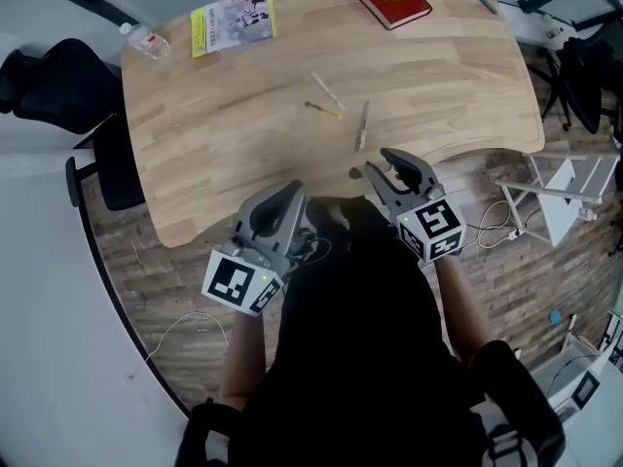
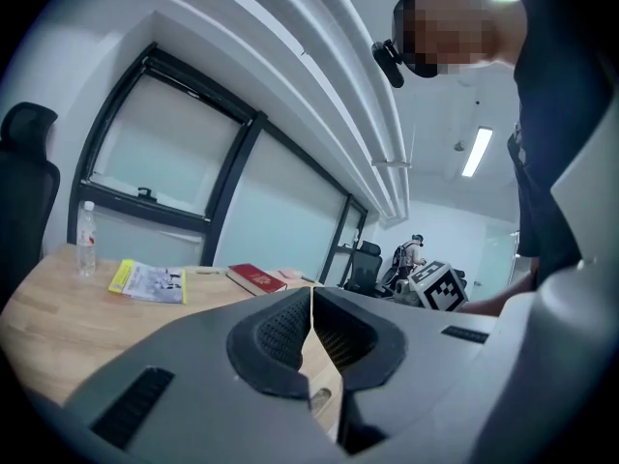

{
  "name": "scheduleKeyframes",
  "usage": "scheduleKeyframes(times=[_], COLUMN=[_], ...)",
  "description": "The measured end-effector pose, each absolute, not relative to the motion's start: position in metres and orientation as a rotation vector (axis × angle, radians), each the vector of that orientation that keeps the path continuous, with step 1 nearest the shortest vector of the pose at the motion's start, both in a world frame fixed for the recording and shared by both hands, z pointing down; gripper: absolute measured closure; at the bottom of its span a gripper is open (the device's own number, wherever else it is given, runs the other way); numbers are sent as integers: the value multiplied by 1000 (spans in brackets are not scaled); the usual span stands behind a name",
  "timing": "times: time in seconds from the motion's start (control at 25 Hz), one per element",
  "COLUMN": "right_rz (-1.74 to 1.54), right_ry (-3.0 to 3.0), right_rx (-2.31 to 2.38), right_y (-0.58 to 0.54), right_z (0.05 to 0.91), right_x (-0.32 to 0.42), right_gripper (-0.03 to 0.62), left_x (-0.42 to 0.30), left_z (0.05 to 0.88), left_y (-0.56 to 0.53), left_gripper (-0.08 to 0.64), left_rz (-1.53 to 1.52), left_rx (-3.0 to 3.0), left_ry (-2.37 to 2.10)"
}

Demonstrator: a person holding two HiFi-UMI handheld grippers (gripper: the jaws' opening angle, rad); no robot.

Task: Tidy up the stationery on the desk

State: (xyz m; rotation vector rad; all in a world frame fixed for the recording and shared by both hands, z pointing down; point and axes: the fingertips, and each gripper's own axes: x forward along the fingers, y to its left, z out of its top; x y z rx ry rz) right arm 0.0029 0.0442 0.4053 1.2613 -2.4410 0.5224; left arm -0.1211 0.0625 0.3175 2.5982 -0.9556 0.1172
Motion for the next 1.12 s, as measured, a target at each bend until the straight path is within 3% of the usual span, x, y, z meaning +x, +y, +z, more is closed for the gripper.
scheduleKeyframes(times=[0.48, 0.84, 1.0, 1.12], right_rz=[721, 905, 869, 856], right_ry=[-2058, -1895, -1814, -1782], right_rx=[1358, 1356, 1345, 1351], right_y=[-35, -53, -57, -57], right_z=[583, 649, 657, 658], right_x=[58, 53, 52, 52], right_gripper=[465, 456, 529, 537], left_x=[-83, -51, -49, -50], left_z=[328, 332, 338, 338], left_y=[6, -7, -10, -13], left_gripper=[523, 523, 523, 523], left_rz=[173, 191, 208, 202], left_rx=[2496, 2447, 2454, 2465], left_ry=[-1133, -1204, -1175, -1141])
